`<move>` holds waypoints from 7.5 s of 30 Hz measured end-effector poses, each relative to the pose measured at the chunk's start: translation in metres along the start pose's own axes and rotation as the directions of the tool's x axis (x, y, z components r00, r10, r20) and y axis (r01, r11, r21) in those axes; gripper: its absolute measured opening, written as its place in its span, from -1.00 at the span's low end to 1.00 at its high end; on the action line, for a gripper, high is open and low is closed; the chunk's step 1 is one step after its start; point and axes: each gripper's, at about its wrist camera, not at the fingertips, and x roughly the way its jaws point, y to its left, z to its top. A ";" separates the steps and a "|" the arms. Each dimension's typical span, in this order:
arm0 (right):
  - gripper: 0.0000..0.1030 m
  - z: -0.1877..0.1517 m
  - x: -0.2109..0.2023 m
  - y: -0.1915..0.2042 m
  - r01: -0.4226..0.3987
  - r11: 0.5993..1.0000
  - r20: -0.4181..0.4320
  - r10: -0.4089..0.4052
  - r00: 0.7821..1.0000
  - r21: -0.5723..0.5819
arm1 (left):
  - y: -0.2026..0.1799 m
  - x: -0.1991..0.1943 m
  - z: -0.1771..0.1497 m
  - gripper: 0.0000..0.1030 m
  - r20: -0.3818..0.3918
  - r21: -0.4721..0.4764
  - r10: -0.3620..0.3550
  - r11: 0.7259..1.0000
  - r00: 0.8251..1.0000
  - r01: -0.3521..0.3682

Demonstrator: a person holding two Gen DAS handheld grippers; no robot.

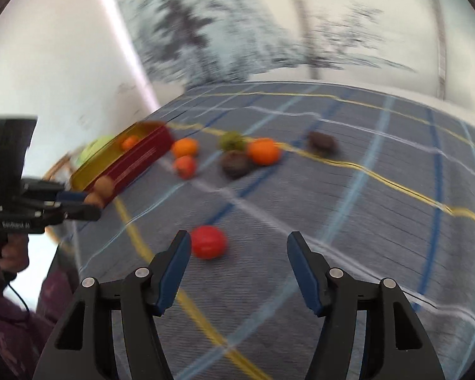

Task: Organize fruits
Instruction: 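Carry the brown fruits into the tin with the left gripper while the right gripper grasps a red tomato, then carry the red tomato with the right gripper into the tin and release, then grasp the red tomato beside the lime with the left gripper, then carry the tomato over the tin with the left gripper while the right gripper grasps a dark brown fruit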

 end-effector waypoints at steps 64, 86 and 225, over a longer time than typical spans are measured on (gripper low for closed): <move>-0.36 0.002 0.043 0.012 0.064 0.998 -0.054 -0.065 0.996 -0.012 | 0.132 -0.049 0.009 0.36 0.249 -0.176 0.452 0.891 0.857 -0.419; -0.36 0.088 0.059 0.136 -0.165 0.958 -0.004 0.169 0.986 -0.235 | 0.131 -0.107 -0.065 0.43 0.254 -0.388 0.562 0.805 0.787 -0.449; -0.24 0.103 0.122 -0.097 0.212 0.974 -0.120 -0.220 0.968 -0.077 | 0.037 0.062 0.058 -0.45 0.120 -0.159 0.119 0.982 0.986 -0.099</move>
